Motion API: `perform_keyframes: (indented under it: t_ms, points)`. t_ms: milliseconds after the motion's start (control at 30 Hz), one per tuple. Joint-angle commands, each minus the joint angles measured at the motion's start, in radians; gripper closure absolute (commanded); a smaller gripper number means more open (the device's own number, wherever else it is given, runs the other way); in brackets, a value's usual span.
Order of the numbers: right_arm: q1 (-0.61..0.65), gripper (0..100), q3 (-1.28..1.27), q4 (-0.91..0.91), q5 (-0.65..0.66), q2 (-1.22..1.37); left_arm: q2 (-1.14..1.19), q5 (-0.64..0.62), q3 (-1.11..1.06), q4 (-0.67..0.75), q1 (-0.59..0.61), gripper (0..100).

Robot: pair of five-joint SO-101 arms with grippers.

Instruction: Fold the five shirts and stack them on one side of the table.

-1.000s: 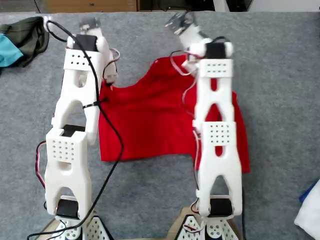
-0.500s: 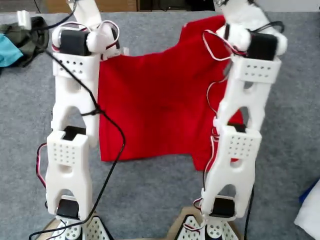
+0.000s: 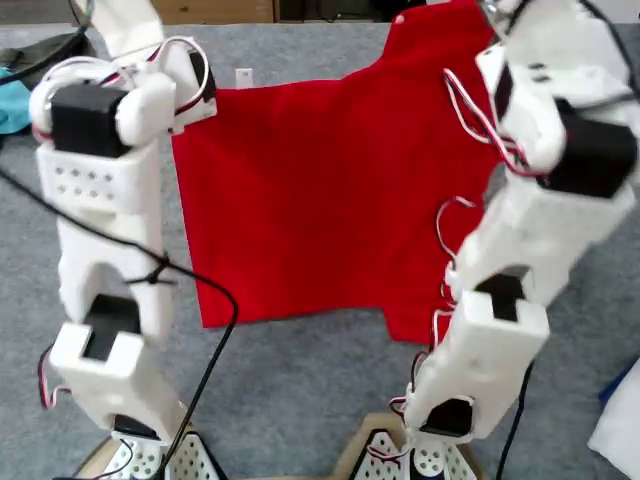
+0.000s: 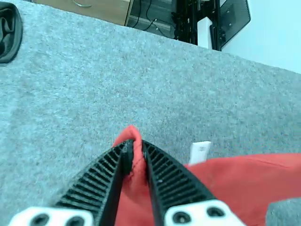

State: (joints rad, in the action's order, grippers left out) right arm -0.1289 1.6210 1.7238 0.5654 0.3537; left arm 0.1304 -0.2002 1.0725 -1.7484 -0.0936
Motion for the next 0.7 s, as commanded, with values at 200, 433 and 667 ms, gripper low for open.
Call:
perform_keyframes:
  t_ms: [200, 433, 667]
  points:
    - [-0.093, 95.8, 0.044, 0.009, -0.098, -0.326, -0.415, -0.005, -0.299, -0.011, -0.048, 98]
    - [-0.113, 95.8, 0.044, 0.055, -0.094, -0.377, -0.605, -0.003, -0.425, -0.011, -0.061, 98]
    - [-0.11, 95.8, -0.088, 0.051, -0.092, -0.343, -0.651, 0.002, -0.54, -0.006, -0.061, 98]
